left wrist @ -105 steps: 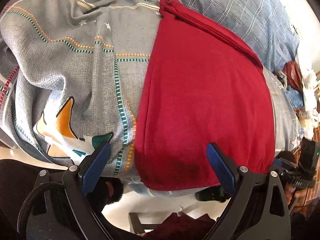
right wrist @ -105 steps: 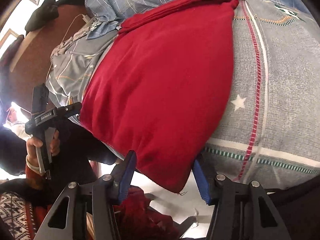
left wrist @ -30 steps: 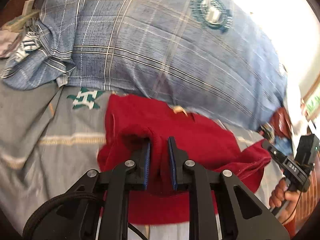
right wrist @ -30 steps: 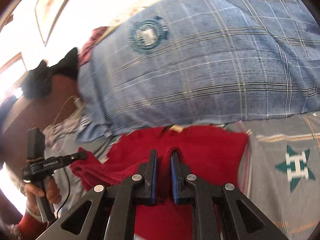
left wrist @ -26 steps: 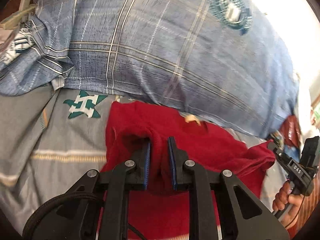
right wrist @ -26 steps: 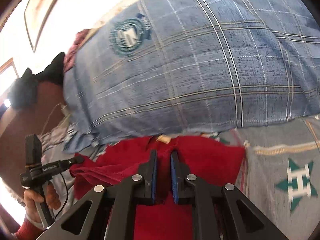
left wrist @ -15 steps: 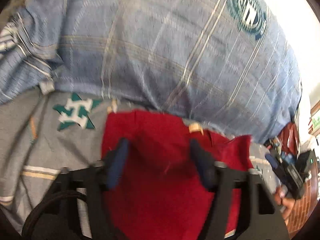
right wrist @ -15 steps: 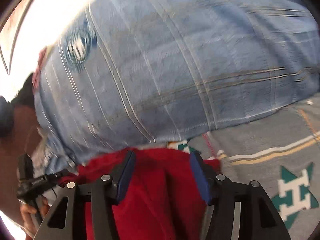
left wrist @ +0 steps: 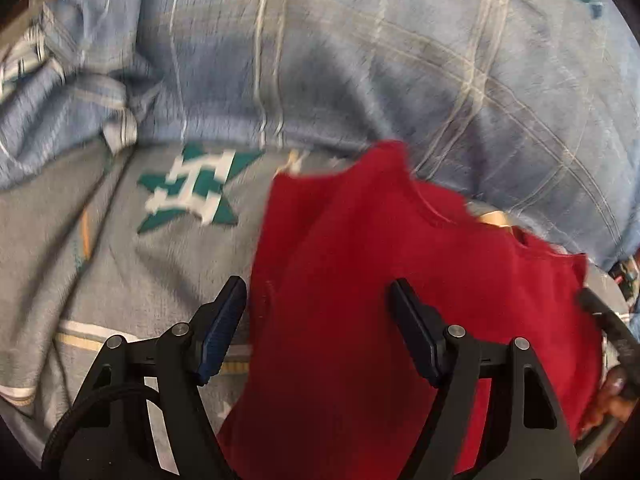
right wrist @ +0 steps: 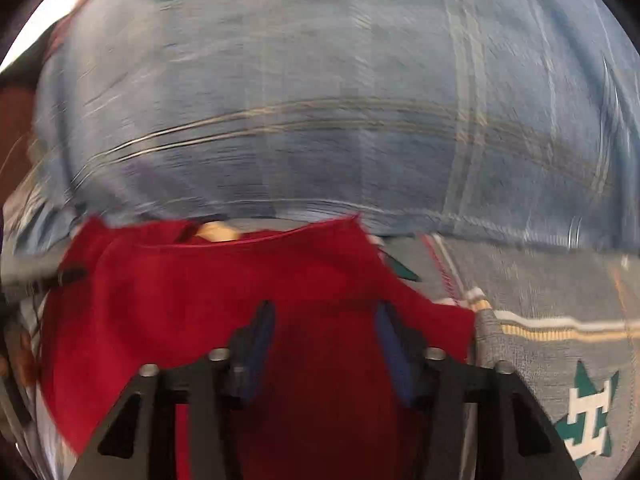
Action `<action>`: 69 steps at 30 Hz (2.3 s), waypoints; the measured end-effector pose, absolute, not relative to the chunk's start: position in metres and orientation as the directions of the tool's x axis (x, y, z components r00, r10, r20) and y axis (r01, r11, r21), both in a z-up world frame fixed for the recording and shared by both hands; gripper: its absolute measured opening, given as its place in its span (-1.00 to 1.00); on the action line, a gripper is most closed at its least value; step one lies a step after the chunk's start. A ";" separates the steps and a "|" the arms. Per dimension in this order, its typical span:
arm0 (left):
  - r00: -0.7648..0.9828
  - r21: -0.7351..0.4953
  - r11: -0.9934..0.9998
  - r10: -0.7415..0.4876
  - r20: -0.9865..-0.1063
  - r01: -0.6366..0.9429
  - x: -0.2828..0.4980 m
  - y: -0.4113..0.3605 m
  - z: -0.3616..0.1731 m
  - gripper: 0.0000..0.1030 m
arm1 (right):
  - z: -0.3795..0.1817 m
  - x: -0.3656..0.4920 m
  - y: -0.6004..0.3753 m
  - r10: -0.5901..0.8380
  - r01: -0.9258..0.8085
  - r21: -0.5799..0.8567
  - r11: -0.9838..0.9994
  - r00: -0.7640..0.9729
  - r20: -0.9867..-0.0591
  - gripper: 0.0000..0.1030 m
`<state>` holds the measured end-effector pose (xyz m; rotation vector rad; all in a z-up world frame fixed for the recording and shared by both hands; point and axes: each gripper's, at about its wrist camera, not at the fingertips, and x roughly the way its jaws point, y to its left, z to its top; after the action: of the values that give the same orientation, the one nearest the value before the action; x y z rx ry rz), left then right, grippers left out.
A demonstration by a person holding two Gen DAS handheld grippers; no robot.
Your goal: Fold small clothes
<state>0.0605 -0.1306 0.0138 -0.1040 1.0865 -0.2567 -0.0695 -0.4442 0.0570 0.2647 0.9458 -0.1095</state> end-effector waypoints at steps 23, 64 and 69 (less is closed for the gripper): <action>0.513 -0.177 0.980 -0.199 -0.835 0.092 -0.029 -0.076 0.026 0.45 | 0.060 -0.045 -0.450 -0.229 0.286 -0.085 0.955 0.521 -0.822 -0.83; 0.512 -0.189 0.977 -0.213 -0.832 0.101 -0.013 -0.078 0.020 0.48 | 0.069 0.005 -0.257 0.102 -0.062 0.081 0.995 0.608 -0.787 -0.16; 0.513 -0.185 0.977 -0.211 -0.832 0.102 -0.013 -0.080 0.019 0.49 | 0.052 0.007 -0.297 -0.002 0.046 0.029 0.999 0.560 -0.829 -0.16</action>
<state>-0.0127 -0.0798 0.0189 -0.1177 1.0154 -0.1891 0.0066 -0.2966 0.0522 0.0492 0.9764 -0.0279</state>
